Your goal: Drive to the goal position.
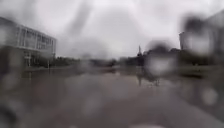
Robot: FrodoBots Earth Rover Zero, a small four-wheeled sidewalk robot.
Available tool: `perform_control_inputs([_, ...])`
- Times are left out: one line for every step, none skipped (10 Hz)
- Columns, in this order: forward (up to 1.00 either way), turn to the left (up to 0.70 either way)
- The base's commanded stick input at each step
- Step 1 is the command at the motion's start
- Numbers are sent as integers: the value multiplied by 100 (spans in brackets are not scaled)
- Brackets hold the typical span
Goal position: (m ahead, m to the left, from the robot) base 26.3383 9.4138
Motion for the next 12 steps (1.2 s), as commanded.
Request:
perform_control_inputs([100,1])
perform_control_inputs([100,2])
perform_control_inputs([100,2])
perform_control_inputs([100,2])
perform_control_inputs([100,2])
perform_control_inputs([100,2])
perform_control_inputs([100,2])
perform_control_inputs([100,2])
perform_control_inputs([100,2])
perform_control_inputs([100,2])
perform_control_inputs([100,2])
perform_control_inputs([100,2])
